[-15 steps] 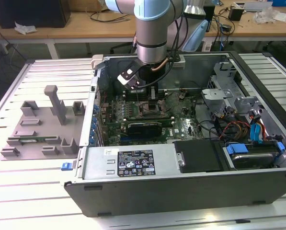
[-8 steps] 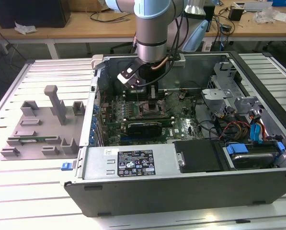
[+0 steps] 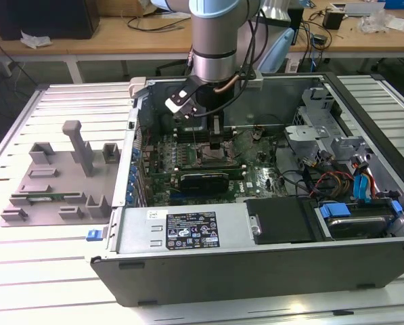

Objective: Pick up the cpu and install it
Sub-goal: 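Place the cpu into insertion slot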

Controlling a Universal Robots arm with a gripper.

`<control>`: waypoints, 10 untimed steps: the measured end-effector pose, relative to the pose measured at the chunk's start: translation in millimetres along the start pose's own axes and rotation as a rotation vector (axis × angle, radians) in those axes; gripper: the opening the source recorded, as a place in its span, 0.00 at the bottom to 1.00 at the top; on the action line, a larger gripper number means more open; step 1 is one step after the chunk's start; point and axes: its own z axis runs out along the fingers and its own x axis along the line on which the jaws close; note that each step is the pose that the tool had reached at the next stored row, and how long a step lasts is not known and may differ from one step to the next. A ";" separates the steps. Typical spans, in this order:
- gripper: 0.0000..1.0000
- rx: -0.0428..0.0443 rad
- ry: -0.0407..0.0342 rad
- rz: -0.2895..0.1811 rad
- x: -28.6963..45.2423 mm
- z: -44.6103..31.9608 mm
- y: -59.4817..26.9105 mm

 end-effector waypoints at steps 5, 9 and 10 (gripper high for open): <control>0.11 0.0000 0.0000 0.000 0.0 -0.2 1.5; 0.11 0.0003 -0.0001 0.000 0.1 -0.5 3.8; 0.11 0.0001 0.0000 0.000 0.1 -1.5 3.9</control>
